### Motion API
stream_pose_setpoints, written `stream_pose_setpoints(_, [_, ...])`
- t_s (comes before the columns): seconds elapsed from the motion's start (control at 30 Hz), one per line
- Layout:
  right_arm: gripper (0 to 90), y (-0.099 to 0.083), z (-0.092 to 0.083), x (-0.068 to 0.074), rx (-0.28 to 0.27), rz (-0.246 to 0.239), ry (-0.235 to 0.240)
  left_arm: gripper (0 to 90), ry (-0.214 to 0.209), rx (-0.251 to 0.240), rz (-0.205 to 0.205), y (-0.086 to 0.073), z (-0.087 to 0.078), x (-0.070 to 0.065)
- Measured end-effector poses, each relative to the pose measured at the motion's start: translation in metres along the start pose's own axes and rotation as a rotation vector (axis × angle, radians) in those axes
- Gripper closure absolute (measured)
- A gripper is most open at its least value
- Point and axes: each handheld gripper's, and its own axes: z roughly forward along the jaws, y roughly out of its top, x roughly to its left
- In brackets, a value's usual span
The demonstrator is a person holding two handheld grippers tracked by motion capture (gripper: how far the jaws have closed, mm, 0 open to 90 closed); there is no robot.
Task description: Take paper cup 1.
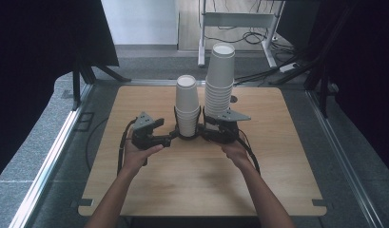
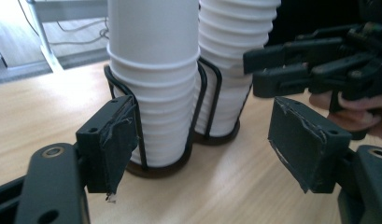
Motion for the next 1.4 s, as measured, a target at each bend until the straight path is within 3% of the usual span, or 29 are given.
stream_pose_setpoints(0.17, [51.7,0.003,0.014,0.003,0.01,0.009,0.024,21.5,0.012,0.016,0.006,0.008,0.008,0.002])
stream_pose_setpoints(0.33, [54.2,0.005,0.021,0.007,0.001,-0.001,0.049,21.4,0.038,-0.008,-0.007,0.019,0.013,0.007])
stream_pose_setpoints(0.4, [56.3,0.008,0.026,0.008,0.003,-0.002,0.05,21.1,0.025,-0.031,-0.04,0.025,0.015,0.012])
stream_pose_setpoints(0.53, [57.4,0.01,0.031,0.007,-0.007,0.005,0.074,21.0,0.014,-0.029,-0.038,0.031,0.018,0.014])
stream_pose_setpoints(0.6, [58.3,0.01,0.035,0.007,0.0,-0.001,0.068,17.9,-0.024,-0.041,-0.032,0.035,0.019,0.015])
stream_pose_setpoints(0.77, [62.9,0.007,0.038,0.004,-0.003,0.007,0.052,16.0,-0.039,-0.044,-0.041,0.043,0.023,0.018])
stream_pose_setpoints(0.9, [67.3,0.007,0.04,0.002,-0.02,0.003,0.05,15.8,0.004,-0.02,-0.03,0.048,0.027,0.02])
stream_pose_setpoints(1.1, [71.0,0.007,0.043,0.002,-0.027,0.008,0.063,14.4,0.024,-0.047,-0.079,0.055,0.031,0.027])
stream_pose_setpoints(1.2, [74.2,0.008,0.045,0.003,-0.011,0.002,0.05,13.6,0.012,-0.052,-0.104,0.059,0.034,0.032])
stream_pose_setpoints(1.4, [80.1,0.012,0.052,0.006,0.02,-0.023,0.057,10.0,0.004,-0.044,-0.117,0.06,0.041,0.036])
